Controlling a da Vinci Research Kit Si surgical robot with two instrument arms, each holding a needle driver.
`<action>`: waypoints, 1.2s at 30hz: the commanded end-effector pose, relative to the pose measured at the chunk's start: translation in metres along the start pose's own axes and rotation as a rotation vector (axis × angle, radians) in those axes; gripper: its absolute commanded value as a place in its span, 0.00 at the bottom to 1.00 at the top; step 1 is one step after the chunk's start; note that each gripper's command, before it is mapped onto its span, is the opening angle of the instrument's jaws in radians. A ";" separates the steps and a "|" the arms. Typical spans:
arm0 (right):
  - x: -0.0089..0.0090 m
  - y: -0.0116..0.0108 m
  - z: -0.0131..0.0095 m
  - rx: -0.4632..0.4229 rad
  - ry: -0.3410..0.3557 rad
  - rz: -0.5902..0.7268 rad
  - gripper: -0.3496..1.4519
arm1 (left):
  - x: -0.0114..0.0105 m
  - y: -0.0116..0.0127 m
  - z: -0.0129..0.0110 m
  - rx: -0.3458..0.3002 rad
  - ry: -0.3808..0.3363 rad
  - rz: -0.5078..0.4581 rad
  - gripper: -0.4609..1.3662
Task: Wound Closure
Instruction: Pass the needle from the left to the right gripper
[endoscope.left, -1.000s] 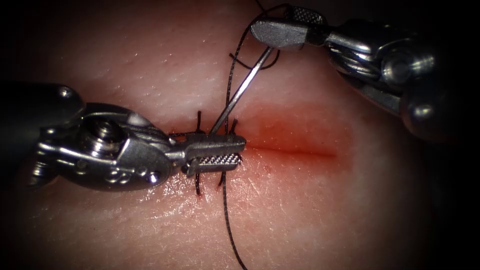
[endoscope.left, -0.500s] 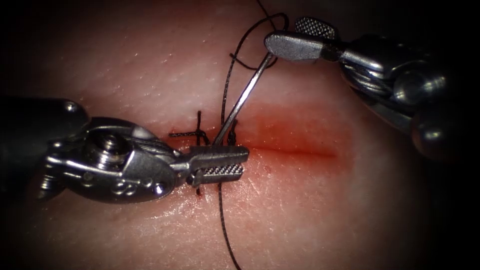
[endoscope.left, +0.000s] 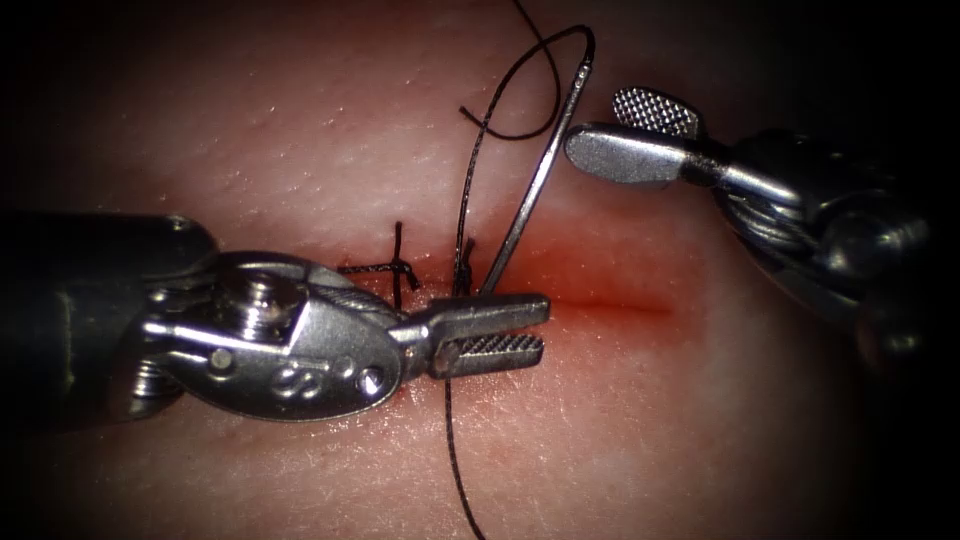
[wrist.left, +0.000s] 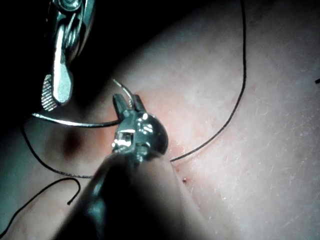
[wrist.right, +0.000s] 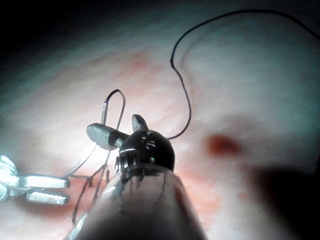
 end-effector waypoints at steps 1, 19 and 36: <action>-0.0002 0.0001 -0.0001 0.033 -0.003 0.036 0.94 | -0.0001 0.0001 0.0000 0.009 -0.007 -0.006 0.06; -0.0038 0.0015 0.0021 0.175 -0.022 0.201 0.92 | 0.0000 0.0004 0.0000 0.081 -0.021 0.020 0.06; -0.0043 0.0002 0.0039 0.190 -0.012 0.251 0.91 | -0.0002 0.0011 0.0004 0.102 -0.042 0.087 0.06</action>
